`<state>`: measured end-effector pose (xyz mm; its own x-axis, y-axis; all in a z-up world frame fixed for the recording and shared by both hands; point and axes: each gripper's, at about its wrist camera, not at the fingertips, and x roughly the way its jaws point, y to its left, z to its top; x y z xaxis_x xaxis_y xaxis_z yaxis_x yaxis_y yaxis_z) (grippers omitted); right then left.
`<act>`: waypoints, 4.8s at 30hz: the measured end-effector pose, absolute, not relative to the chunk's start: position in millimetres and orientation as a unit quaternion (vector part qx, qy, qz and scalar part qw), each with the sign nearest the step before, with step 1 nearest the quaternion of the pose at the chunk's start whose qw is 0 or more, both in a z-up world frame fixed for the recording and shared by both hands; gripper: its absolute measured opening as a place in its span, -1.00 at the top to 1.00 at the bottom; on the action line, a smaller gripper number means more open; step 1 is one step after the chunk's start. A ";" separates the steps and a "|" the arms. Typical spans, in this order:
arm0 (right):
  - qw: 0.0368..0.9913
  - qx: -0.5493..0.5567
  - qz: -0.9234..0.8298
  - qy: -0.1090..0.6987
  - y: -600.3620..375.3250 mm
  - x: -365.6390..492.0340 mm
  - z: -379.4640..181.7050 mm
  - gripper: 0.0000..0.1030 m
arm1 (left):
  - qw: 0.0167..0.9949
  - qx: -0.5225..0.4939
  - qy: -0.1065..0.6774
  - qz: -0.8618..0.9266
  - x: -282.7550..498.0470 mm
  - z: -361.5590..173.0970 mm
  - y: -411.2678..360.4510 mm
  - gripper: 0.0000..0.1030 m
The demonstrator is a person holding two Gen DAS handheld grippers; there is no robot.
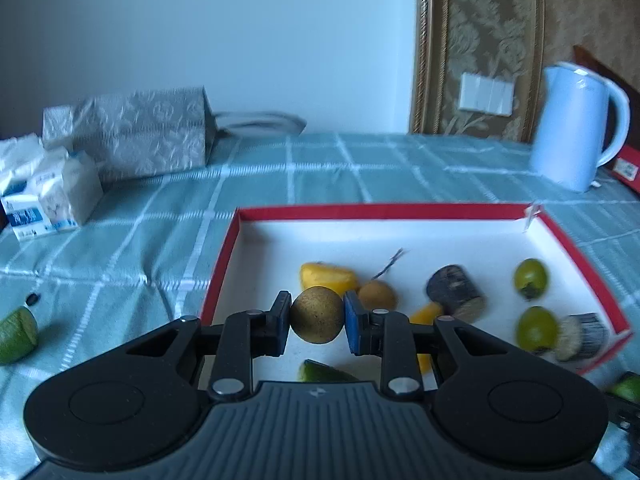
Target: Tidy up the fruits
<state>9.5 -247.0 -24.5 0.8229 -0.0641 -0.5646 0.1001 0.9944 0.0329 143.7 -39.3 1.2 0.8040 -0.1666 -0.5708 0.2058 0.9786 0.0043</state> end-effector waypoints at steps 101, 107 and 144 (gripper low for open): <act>0.956 -0.070 -0.025 0.284 -160.3 120.2 -13.8 -0.71 | 0.937 0.044 0.329 -0.108 60.4 -26.8 -37.1 -0.98; 0.967 -0.053 -0.028 0.249 -167.0 95.8 -4.7 -0.87 | 0.937 0.044 0.329 -0.108 60.5 -27.0 -37.3 -0.99; 0.974 0.009 -0.151 0.168 -194.9 -26.0 6.6 -1.00 | 0.956 0.007 0.291 -0.029 3.5 10.2 -27.9 -0.99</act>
<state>-26.0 -194.9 6.6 0.8979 -0.2905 -0.3306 0.2969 0.9544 -0.0322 3.5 -27.9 10.2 0.8286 -0.0522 -0.5575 0.0605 0.9982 -0.0036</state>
